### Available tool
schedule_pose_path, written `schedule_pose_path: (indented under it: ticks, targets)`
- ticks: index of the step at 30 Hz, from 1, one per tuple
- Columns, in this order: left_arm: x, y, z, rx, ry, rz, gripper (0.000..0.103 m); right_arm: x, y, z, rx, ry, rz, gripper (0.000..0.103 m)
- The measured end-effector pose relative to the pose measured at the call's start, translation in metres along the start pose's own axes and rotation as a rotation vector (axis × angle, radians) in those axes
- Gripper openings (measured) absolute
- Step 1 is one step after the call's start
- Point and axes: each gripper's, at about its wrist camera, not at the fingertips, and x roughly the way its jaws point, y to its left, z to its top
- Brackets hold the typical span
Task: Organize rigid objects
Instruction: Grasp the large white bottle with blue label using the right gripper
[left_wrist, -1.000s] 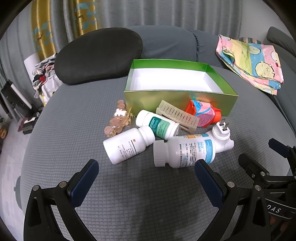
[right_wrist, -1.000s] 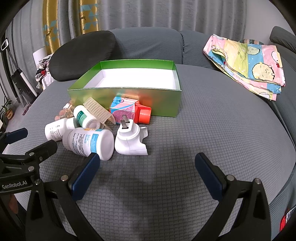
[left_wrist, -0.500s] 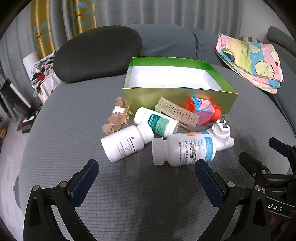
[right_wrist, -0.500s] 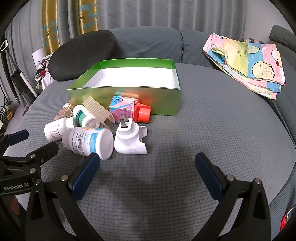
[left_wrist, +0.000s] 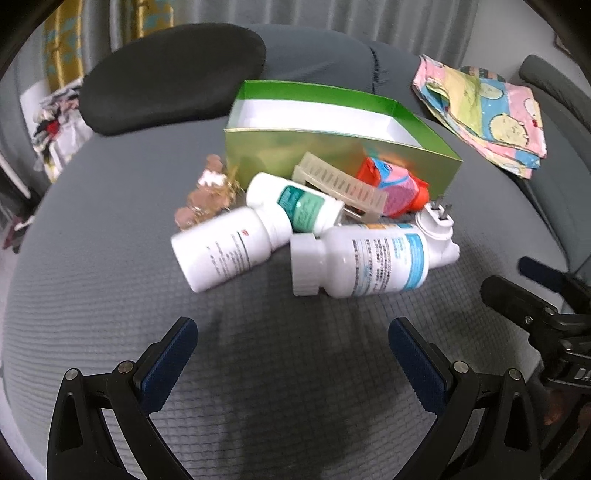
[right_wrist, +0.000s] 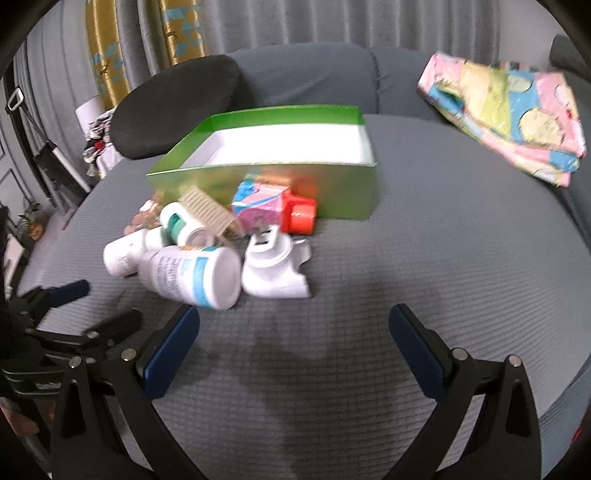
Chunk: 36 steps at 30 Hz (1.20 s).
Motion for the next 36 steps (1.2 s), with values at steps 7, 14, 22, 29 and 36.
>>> schedule_pose_path:
  ticks: [7, 14, 22, 29, 36]
  targets:
    - [0.007, 0.005, 0.001, 0.007, 0.003, -0.16, 0.103, 0.022, 0.008, -0.001, 0.081, 0.077, 0.199, 0.093]
    - [0.019, 0.004, 0.009, 0.01, 0.01, -0.261, 0.098, 0.047, 0.023, 0.004, 0.113, 0.125, 0.299, 0.085]
    - [0.037, -0.002, 0.023, 0.04, 0.018, -0.287, 0.077, 0.071, 0.031, 0.012, 0.128, 0.164, 0.348, 0.069]
    - [0.046, 0.0, 0.028, 0.058, 0.013, -0.287, 0.074, 0.084, 0.034, 0.019, 0.134, 0.19, 0.337, 0.062]
    - [0.037, -0.007, 0.027, 0.095, -0.022, -0.229, 0.074, 0.075, 0.036, 0.02, 0.09, 0.133, 0.309, 0.05]
